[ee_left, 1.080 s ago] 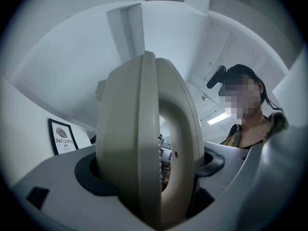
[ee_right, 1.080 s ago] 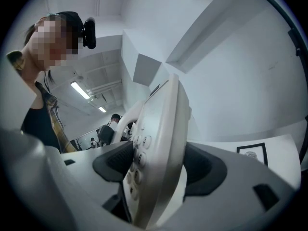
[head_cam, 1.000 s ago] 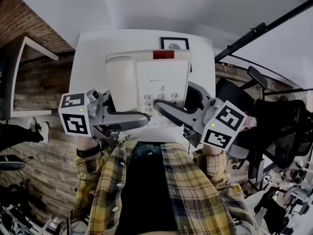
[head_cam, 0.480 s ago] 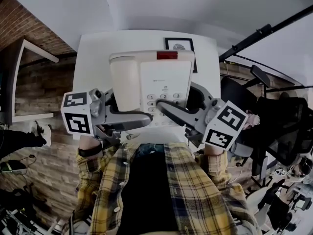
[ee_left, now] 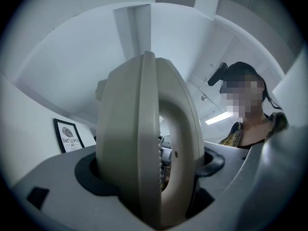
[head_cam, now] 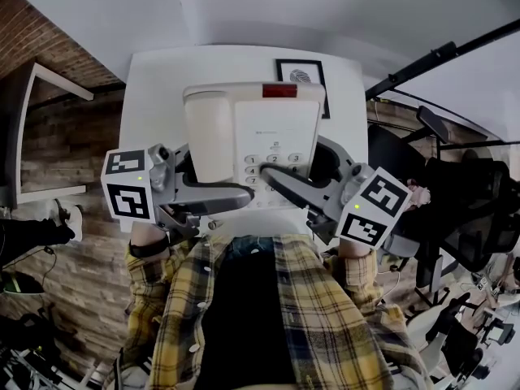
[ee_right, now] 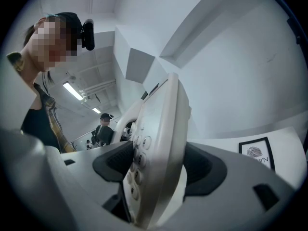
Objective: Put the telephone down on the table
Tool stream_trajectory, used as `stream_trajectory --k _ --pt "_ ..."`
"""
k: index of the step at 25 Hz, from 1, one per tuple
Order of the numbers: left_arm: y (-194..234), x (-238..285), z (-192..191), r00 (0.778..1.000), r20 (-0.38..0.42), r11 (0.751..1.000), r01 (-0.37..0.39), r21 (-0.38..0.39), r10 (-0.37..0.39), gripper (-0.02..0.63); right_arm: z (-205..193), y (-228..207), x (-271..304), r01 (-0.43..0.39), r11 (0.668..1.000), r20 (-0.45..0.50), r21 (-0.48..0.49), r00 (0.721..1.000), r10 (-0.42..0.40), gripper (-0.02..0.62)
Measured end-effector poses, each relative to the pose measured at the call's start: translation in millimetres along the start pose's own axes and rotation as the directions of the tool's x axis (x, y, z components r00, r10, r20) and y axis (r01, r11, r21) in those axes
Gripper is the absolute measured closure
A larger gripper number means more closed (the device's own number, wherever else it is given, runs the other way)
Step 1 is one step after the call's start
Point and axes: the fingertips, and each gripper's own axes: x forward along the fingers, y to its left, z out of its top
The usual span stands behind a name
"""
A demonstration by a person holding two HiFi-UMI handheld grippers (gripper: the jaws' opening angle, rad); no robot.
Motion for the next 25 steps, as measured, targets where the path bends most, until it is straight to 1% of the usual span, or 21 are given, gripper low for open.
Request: stream_trajectory --k 5,10,17,25 --pt "2.6 -0.5 -8.1 1.000 -0.012 1.000 0.000 -0.013 0.000 0.169 -8.7 -0.8 -0.9 0.009 1.000 -0.019 0.017 1.000 -0.008 0.302" --pt "12.9 0.2 -19.4 0.999 -0.043 1.000 -0.008 -0.026 0.007 0.169 -21.8 -8.6 0.0 0.019 0.999 -0.047 0.043 0.999 -0.017 0.302" --pt "27.0 -4.6 -36.9 0.999 -0.046 0.997 -0.018 -0.079 0.015 0.169 -43.5 -16.0 4.6 0.027 0.996 -0.081 0.090 0.997 -0.020 0.302" --pt "48.1 -5.4 -59.3 0.996 -0.081 0.996 -0.041 -0.080 0.034 0.169 -73.0 -31.7 9.3 0.043 0.989 -0.117 0.144 0.993 -0.026 0.302"
